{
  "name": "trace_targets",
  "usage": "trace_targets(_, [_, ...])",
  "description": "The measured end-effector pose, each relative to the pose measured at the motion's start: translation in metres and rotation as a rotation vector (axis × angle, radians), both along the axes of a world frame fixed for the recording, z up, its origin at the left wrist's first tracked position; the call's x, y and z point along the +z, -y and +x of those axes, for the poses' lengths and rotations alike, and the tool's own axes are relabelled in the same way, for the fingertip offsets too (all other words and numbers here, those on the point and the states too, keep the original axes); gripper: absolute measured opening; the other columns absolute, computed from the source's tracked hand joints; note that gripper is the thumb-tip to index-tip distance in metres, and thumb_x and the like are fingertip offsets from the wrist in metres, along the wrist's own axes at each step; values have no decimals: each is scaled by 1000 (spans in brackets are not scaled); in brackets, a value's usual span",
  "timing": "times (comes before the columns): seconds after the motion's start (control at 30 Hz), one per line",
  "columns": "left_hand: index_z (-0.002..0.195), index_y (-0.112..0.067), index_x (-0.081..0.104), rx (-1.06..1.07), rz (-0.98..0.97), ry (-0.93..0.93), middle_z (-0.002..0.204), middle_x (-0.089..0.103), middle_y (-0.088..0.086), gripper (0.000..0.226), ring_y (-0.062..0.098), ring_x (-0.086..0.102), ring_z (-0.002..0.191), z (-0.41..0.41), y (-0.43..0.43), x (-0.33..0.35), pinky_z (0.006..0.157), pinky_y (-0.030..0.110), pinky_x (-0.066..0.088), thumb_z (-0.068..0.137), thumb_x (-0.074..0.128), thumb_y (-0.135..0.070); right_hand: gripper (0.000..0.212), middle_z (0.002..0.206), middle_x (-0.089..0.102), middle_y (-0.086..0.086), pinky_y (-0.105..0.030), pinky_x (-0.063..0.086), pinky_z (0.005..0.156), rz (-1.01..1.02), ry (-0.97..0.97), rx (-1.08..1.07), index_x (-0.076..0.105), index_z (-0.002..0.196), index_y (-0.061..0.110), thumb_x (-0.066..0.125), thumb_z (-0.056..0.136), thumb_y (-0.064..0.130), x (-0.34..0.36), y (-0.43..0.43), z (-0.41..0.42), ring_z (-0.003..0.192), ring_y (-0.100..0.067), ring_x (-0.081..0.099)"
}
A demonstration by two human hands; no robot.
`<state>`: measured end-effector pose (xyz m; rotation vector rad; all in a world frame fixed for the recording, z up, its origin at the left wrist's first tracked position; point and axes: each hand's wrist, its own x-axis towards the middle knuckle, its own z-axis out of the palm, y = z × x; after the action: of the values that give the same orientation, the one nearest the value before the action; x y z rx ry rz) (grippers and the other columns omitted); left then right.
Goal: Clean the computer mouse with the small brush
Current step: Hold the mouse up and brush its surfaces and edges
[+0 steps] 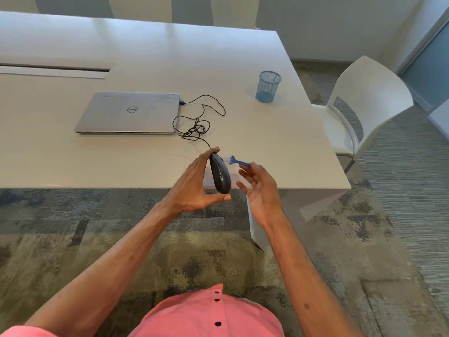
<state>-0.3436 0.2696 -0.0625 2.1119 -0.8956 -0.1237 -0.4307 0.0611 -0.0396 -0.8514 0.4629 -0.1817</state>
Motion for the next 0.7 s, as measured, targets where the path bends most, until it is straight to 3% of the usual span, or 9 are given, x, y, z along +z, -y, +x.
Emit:
trace_targets(0.13, [180,-40,12,-2,10,-5,185,26,-15,140,18,40,166,5,0,-4,135,45,33,75,98,-73,12,98,84,1,-34,54,83,-454,-2,-126,80,100,18,72,107,24,14,1,0,101,-15,73])
trace_targets(0.23, [180,-44,12,-10,30,10,185,28,-16,140,17,41,165,7,2,-5,133,44,33,73,96,-79,14,104,79,5,-26,47,78,-978,33,-159,76,106,21,70,109,33,19,2,-3,97,-7,70])
trace_targets(0.4, [179,-45,13,-3,46,14,181,37,-10,137,18,44,163,9,3,-4,133,46,38,74,96,-78,15,109,71,6,-38,45,85,-1683,296,-166,81,114,21,70,109,30,30,11,-8,101,-19,64])
trace_targets(0.7, [181,-42,12,-11,88,30,180,40,-7,137,16,41,164,10,4,-3,133,40,33,76,96,-71,19,111,75,7,-45,46,86,-2186,452,-102,78,119,24,64,110,31,38,8,-5,93,-22,69])
